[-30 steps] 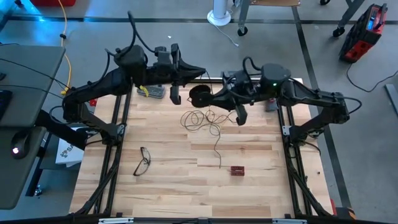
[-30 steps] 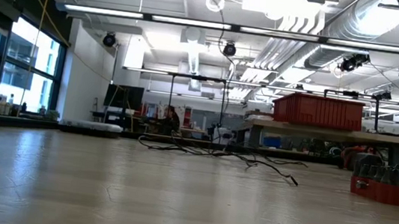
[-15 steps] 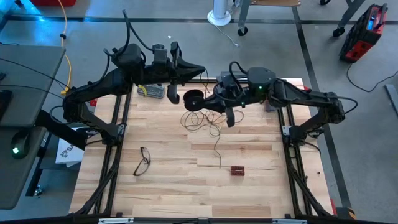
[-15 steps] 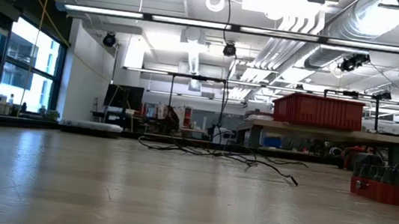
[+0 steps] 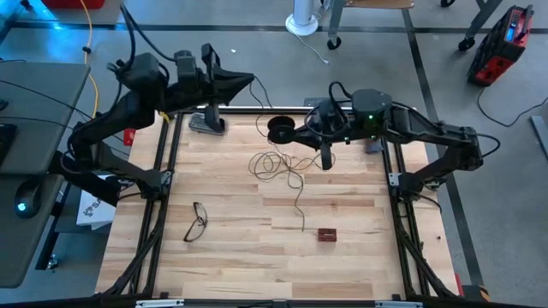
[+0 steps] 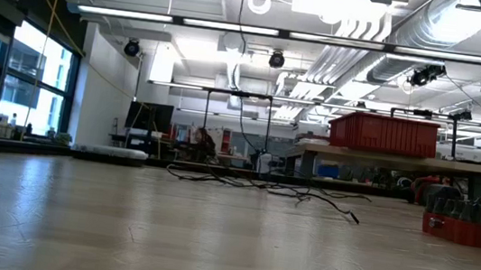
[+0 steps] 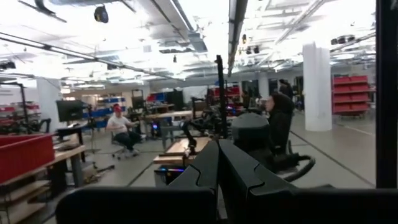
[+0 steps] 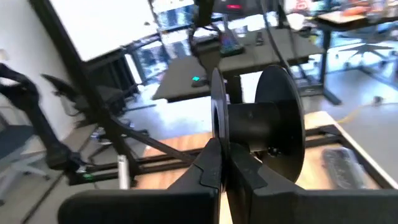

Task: Coil cords
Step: Coil the black wire into the spool

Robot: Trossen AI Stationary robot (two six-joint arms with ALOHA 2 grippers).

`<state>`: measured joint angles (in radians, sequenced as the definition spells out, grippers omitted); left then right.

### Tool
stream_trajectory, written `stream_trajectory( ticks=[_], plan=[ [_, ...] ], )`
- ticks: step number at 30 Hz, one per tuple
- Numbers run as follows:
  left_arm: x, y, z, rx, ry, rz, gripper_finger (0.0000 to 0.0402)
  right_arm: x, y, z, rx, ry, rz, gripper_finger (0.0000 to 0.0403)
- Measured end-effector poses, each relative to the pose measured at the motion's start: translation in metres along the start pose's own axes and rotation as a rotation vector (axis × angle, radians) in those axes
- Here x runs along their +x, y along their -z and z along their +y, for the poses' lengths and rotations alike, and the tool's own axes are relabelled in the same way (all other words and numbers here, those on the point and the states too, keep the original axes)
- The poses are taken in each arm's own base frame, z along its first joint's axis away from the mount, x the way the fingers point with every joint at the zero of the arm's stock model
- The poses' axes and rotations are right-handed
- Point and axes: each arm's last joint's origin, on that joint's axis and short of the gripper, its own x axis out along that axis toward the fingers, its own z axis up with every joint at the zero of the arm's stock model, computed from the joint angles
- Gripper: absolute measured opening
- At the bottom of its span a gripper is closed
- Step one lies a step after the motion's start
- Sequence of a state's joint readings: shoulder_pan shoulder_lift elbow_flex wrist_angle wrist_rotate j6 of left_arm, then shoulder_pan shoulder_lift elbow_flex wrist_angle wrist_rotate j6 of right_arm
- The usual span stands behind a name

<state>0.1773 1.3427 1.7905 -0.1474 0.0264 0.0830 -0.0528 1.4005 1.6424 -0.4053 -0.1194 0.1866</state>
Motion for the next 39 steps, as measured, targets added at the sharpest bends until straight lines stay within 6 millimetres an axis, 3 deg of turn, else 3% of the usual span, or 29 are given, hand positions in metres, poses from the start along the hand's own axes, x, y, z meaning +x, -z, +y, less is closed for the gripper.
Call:
stream_trajectory(
  ticks=[10,14,26,32,39],
  plan=[
    [-0.002,-0.003,-0.007,-0.008,0.023,-0.01,0.0,-0.007,-0.001,-0.002,-0.038,0.115,-0.005,0.0],
    [-0.002,-0.008,-0.006,0.016,0.012,-0.063,0.0,-0.008,-0.003,-0.001,-0.042,0.068,-0.019,0.0],
    [0.018,0.011,-0.002,-0.046,0.028,-0.022,0.0,0.013,-0.006,0.006,-0.058,-0.137,-0.089,0.0],
    [0.025,0.015,-0.003,-0.079,0.057,-0.04,0.0,0.017,-0.003,0.005,-0.056,-0.137,-0.078,0.0],
    [0.027,0.015,-0.003,-0.104,0.07,-0.063,0.0,0.036,0.002,0.001,-0.051,-0.156,-0.089,0.0]
  ],
)
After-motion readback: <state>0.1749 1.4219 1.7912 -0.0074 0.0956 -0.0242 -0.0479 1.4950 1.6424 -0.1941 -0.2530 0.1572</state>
